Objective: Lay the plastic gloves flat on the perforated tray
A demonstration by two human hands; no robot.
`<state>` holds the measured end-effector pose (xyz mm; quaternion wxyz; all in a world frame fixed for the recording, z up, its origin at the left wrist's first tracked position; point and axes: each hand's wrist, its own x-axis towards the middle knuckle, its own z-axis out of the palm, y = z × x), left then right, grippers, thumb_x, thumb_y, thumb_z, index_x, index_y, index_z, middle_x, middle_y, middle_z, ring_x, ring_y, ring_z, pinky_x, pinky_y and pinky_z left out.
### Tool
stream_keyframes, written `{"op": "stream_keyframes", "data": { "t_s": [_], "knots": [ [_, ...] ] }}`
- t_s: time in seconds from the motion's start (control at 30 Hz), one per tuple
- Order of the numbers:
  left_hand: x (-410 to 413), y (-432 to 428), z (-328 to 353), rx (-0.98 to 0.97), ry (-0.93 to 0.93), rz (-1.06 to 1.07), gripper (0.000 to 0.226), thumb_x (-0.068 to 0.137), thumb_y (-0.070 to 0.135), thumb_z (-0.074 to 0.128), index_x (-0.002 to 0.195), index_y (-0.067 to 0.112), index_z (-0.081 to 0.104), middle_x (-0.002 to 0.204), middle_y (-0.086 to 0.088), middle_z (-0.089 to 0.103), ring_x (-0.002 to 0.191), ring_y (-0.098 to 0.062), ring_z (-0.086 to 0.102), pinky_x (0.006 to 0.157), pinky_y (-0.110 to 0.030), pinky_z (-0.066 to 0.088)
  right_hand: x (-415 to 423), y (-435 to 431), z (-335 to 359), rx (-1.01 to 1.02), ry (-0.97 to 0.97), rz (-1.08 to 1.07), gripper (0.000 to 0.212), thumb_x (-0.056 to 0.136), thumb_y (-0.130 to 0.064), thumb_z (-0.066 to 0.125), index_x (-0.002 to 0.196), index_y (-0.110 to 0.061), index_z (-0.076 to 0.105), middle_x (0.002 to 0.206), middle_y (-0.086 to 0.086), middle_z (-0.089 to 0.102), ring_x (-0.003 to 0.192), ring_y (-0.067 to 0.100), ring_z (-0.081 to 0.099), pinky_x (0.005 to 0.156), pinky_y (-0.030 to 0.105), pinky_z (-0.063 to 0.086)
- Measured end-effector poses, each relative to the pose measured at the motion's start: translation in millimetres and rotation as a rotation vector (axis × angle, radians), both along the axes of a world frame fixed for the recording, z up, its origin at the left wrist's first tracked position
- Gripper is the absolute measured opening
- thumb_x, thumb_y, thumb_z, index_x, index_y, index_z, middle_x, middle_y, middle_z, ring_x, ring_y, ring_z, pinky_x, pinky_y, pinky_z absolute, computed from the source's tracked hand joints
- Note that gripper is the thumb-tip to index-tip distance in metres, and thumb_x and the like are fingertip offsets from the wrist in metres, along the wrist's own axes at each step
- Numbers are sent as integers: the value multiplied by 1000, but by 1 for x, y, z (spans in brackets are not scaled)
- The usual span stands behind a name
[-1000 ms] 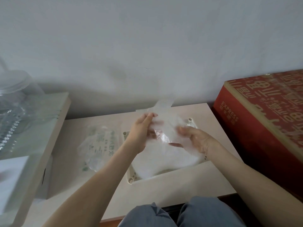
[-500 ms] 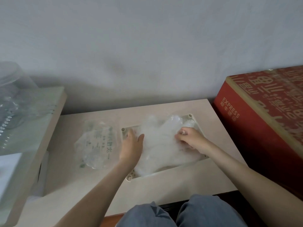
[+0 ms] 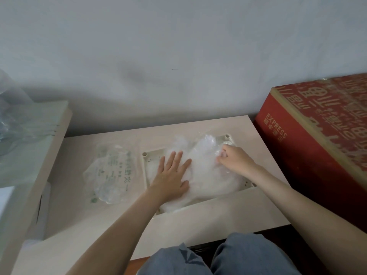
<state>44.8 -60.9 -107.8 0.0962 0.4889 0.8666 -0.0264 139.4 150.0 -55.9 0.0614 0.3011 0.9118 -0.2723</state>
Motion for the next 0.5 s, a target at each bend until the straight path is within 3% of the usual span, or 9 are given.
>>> {"op": "stream_keyframes", "data": {
  "t_s": [0.03,0.1,0.2,0.27,0.37,0.43,0.5],
  "knots": [
    [-1,1,-1,-6,-19,15,87,69,55,-3,153,29,-8,158,-6,-22,146,-26,-21,111,-43,-20,1,3,-2,52,32,-20,7,87,-18,53,87,-12,51,80,1,52,80,24,52,65,34,37],
    [-3,2,-1,-18,-34,25,78,80,56,7,150,32,-16,157,-5,-25,145,-26,-23,112,-44,-19,2,5,-5,221,165,-22,20,87,-10,53,106,-8,56,95,7,59,94,29,54,75,36,40],
    [-6,4,3,-47,-39,38,75,95,54,27,148,33,-21,155,-5,-30,143,-26,-26,115,-45,-15,-2,-12,-7,482,427,109,33,77,-11,48,108,-7,60,100,9,62,93,35,55,78,41,42],
    [-6,6,2,-45,-40,44,77,88,66,14,146,33,-24,155,-4,-31,143,-26,-27,115,-45,-16,-4,-33,-8,442,476,304,39,75,-18,42,109,-9,61,106,7,61,98,30,54,85,40,39],
    [-6,8,-3,-31,-32,40,93,66,73,-14,147,29,-23,153,-2,-33,143,-24,-28,115,-44,-17,-4,-61,-20,437,395,605,37,79,-20,39,107,-11,62,113,5,60,108,24,53,94,33,34],
    [-5,8,-6,-23,-3,37,95,66,69,-16,151,27,-17,155,-4,-29,144,-25,-26,114,-44,-17,-6,-71,-29,506,227,623,45,87,-27,35,120,-9,59,123,8,59,118,26,54,104,38,33],
    [-5,7,-9,6,4,47,93,67,71,-13,151,30,-13,157,-4,-26,145,-25,-23,115,-43,-16,-6,-71,-31,463,-9,523,58,98,-39,29,148,-8,29,152,13,32,142,27,29,116,44,16]
  ]
}}
